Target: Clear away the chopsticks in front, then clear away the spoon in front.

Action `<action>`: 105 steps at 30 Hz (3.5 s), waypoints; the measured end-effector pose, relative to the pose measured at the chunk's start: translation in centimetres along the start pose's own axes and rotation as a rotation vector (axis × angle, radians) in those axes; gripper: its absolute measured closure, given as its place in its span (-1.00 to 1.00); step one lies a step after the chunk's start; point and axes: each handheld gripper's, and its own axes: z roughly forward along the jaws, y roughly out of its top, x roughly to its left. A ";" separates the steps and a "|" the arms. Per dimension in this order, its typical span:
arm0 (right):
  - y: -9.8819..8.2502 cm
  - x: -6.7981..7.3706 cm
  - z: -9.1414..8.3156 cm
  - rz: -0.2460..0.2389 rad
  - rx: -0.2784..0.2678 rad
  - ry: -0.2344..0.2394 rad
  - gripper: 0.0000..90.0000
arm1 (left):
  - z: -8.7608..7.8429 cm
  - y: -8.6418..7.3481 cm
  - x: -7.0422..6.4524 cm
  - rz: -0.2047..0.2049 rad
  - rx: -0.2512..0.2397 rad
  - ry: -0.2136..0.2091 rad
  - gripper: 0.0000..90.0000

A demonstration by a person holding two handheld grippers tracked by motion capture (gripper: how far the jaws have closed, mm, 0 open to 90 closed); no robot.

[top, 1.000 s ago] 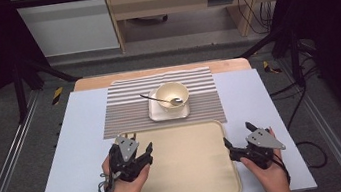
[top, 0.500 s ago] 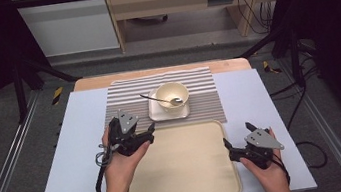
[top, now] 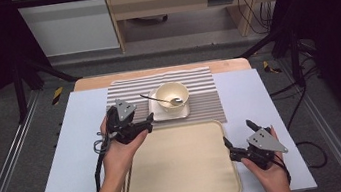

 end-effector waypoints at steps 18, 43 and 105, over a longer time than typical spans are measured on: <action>0.3 0.4 -0.1 -0.003 -0.020 0.004 -0.83 | 2.0 1.6 1.8 -0.026 -0.061 -0.016 -0.64; 0.2 0.5 0.0 -0.009 -0.005 0.008 -0.83 | 7.3 1.0 3.0 -0.055 -0.072 0.015 -0.78; -0.1 0.6 0.3 -0.013 0.024 0.012 -0.82 | 12.0 -2.3 2.1 -0.206 -0.101 0.054 0.03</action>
